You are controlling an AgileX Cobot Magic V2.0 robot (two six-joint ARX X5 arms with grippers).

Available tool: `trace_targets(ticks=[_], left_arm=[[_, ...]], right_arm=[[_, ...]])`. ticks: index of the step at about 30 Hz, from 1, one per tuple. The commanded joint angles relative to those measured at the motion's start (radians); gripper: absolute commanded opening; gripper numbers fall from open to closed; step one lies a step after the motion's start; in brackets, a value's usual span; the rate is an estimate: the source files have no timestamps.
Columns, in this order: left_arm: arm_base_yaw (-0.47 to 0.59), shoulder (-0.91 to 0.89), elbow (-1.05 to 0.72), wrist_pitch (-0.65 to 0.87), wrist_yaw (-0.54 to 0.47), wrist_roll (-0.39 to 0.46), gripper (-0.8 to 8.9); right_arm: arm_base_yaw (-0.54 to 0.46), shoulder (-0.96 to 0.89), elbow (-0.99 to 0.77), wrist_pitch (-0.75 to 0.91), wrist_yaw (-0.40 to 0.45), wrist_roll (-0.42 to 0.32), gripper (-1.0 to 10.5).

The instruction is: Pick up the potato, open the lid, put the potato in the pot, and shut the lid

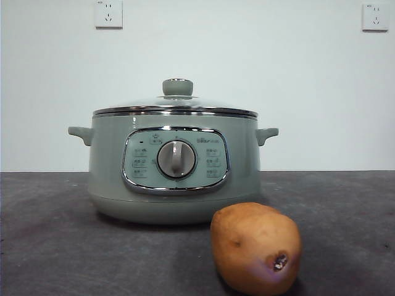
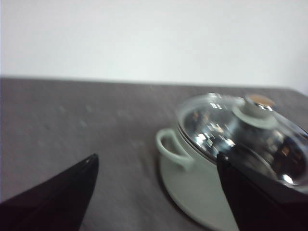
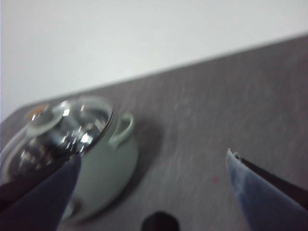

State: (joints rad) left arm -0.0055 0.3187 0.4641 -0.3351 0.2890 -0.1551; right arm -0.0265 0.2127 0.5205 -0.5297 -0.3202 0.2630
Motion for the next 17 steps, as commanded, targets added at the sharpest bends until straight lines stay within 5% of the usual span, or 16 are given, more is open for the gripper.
trace_targets(ticks=[1, 8, 14, 17], left_arm=[[0.002, 0.066, 0.056, -0.069, 0.043, -0.006, 4.12], [0.002, 0.243, 0.18, -0.199, 0.128, -0.006, 4.09], [0.002, 0.377, 0.237, -0.264, 0.307, -0.006, 4.09], [0.002, 0.428, 0.249, -0.303, 0.343, -0.005, 4.09]], right_arm=[[0.0, 0.068, 0.06, -0.084, -0.039, 0.006, 5.1], [0.0, 0.234, 0.153, -0.198, -0.147, 0.01, 5.1], [0.001, 0.34, 0.16, -0.214, -0.331, 0.047, 5.1], [0.007, 0.399, 0.166, -0.259, -0.395, 0.058, 6.1]])
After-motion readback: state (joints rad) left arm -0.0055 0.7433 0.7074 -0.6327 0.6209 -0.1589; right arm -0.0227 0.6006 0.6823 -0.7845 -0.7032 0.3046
